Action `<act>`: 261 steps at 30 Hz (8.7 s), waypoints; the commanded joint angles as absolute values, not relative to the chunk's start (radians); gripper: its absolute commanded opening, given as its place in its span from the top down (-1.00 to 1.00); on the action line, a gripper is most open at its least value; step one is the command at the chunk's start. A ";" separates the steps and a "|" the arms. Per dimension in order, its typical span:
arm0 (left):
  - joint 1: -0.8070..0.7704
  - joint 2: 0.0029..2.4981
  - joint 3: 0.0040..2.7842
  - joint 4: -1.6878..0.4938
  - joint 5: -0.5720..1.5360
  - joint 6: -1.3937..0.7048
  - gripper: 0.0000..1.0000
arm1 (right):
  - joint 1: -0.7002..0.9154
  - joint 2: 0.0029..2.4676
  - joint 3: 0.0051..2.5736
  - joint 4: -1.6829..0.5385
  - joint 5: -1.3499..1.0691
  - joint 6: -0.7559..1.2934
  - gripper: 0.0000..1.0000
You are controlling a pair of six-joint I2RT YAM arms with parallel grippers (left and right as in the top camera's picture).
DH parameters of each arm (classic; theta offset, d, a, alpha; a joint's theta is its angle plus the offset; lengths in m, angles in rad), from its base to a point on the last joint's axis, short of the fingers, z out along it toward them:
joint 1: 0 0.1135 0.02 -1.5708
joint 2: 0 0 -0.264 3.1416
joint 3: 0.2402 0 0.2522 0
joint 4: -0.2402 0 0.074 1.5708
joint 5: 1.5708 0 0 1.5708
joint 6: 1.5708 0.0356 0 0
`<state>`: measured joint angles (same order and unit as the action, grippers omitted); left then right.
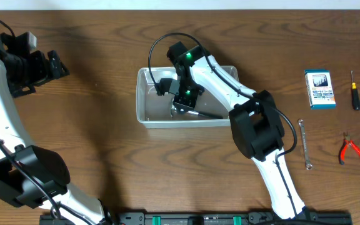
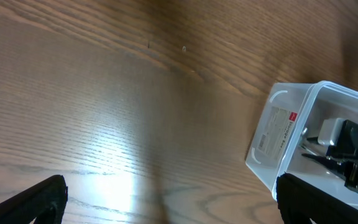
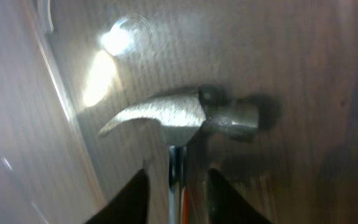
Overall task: Pack container
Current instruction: 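Lower the hammer into the container and open the right gripper, then lift the right gripper away and move it over the screwdriver set box, then lower the open right gripper onto the blue screwdriver set box, then close the right gripper on the box top and lift it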
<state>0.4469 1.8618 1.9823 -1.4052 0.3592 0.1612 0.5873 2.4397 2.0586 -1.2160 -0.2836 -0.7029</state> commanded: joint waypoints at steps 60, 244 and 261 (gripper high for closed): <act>0.447 1.872 1.980 -1.405 0.347 0.167 -0.96 | -0.121 1.923 2.160 -1.552 0.042 -0.233 -0.99; 0.447 1.872 1.980 -1.405 0.347 0.167 -0.96 | -0.195 2.444 2.578 -1.478 0.052 -0.331 -0.34; 0.447 1.872 1.980 -1.405 0.347 0.167 -0.96 | 0.244 2.256 2.749 -1.592 -0.035 -0.604 -0.46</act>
